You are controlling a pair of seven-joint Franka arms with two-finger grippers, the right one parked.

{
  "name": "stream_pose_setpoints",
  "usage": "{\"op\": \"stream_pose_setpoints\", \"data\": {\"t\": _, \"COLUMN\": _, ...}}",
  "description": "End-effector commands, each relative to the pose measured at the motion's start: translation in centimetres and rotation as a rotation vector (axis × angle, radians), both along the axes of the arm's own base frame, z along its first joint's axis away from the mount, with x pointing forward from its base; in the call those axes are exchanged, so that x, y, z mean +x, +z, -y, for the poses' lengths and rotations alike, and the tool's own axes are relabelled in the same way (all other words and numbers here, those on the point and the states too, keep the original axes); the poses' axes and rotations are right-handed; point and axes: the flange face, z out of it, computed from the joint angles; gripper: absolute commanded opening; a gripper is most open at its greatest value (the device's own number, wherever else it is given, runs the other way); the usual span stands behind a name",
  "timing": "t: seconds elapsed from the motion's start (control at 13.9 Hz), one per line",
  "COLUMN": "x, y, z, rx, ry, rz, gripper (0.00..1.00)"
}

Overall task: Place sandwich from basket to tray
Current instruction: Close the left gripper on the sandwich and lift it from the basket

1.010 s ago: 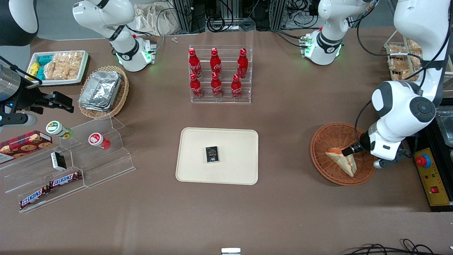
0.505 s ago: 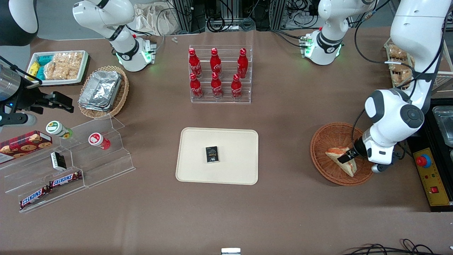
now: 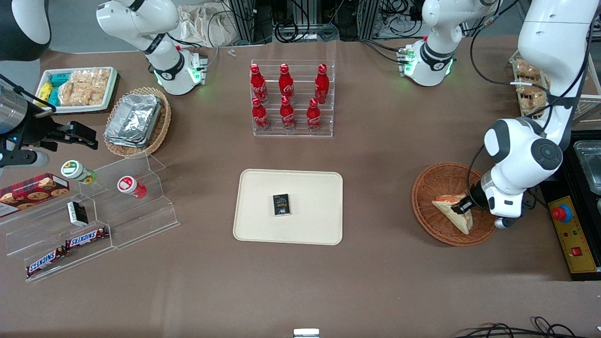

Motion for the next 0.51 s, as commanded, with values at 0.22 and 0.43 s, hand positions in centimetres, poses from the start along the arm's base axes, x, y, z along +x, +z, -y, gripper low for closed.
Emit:
{"op": "stream_pose_setpoints", "data": {"t": 0.22, "x": -1.6, "y": 12.2, "z": 0.9, "rx": 0.049, "ry": -0.008, "rz": -0.11, "gripper": 0.13}}
{"op": "stream_pose_setpoints", "data": {"t": 0.43, "x": -0.9, "y": 18.4, "z": 3.5, "rx": 0.027, "ry": -0.057, "rz": -0.18, "gripper": 0.13}}
